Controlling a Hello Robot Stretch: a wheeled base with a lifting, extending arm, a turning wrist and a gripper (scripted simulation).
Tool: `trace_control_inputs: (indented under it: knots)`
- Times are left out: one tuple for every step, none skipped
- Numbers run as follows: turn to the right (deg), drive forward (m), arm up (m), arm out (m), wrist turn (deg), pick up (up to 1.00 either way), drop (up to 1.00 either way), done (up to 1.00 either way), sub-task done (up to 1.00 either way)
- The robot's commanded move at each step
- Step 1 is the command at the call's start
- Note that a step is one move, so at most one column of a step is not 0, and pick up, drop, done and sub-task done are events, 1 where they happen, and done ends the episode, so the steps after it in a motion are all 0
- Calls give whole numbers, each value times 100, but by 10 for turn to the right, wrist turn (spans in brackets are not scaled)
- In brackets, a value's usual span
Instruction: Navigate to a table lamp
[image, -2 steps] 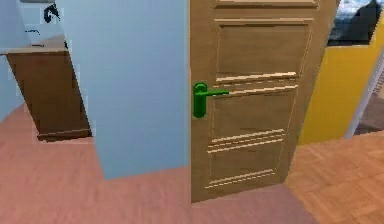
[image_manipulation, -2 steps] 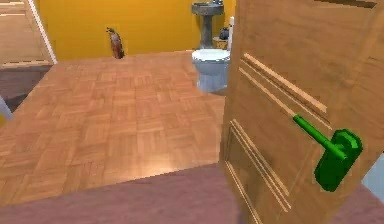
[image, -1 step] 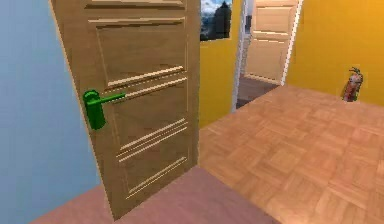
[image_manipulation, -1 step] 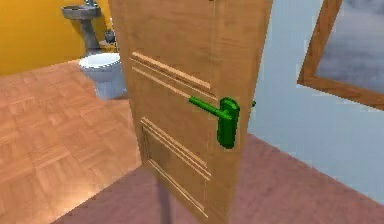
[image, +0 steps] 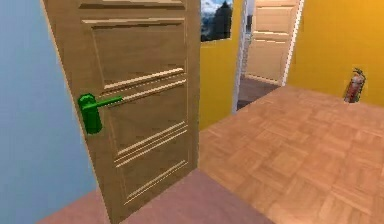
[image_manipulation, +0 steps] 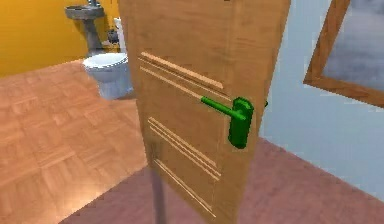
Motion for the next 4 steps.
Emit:
trace_control_inputs:
  knots:
    - [270, 0, 0, 0, 0, 0, 0, 0, 0]
    - [0, 100, 0, 0, 0, 0, 0, 0, 0]
    - [0, 100, 0, 0, 0, 0, 0, 0, 0]
    - [30, 0, 0, 0, 0, 0, 0, 0, 0]
